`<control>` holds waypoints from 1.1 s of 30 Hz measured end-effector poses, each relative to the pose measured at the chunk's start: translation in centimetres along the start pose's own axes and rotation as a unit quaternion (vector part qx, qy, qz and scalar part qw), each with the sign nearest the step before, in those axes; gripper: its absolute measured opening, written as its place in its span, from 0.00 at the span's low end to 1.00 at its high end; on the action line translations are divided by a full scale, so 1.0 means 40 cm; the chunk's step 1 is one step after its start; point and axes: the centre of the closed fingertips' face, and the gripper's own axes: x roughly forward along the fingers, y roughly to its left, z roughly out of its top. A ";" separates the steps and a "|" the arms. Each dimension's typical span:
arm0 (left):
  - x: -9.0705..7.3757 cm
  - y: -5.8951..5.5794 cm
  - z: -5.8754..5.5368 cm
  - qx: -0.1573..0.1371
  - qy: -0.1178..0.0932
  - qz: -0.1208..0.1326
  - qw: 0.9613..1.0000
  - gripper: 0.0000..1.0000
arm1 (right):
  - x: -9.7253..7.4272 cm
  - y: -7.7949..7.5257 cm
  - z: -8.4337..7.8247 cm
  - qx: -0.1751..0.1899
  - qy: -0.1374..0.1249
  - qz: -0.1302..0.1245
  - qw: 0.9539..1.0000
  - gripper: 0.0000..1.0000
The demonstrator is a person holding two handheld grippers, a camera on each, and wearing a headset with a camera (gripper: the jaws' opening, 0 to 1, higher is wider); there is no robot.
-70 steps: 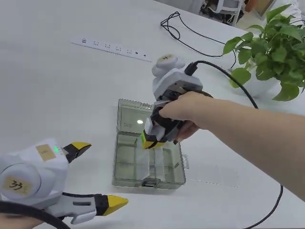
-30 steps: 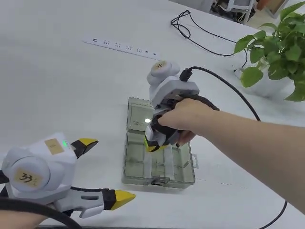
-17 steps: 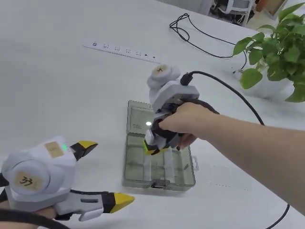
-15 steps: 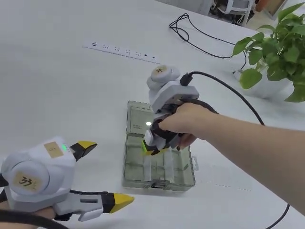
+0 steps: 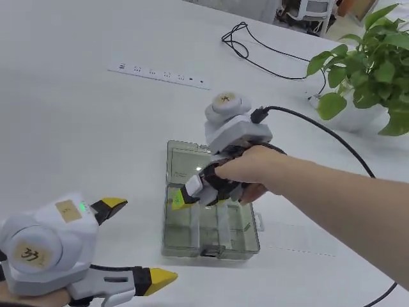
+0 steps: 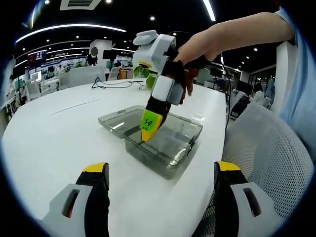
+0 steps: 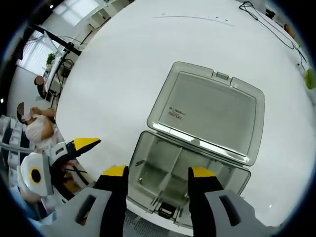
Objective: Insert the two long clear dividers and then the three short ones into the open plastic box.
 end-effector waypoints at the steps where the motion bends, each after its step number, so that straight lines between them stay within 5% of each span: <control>1: 0.000 0.000 0.000 0.001 0.001 0.000 1.000 0.89 | -0.001 0.001 0.002 0.000 -0.005 0.001 1.000 0.55; 4: 0.001 0.001 0.003 0.004 0.003 -0.001 1.000 0.89 | -0.002 0.008 0.010 -0.015 -0.025 0.008 1.000 0.66; 12: 0.004 -0.004 0.011 0.006 0.004 -0.002 1.000 0.89 | -0.001 0.018 0.018 -0.023 -0.042 0.021 0.999 0.77; 29: -0.005 0.008 0.031 -0.008 -0.006 0.009 1.000 0.90 | -0.039 0.054 0.027 -0.027 -0.106 0.092 0.990 0.87; 33: -0.005 0.009 0.033 -0.014 -0.007 0.010 1.000 0.90 | -0.067 0.065 0.038 -0.033 -0.136 0.113 0.984 0.85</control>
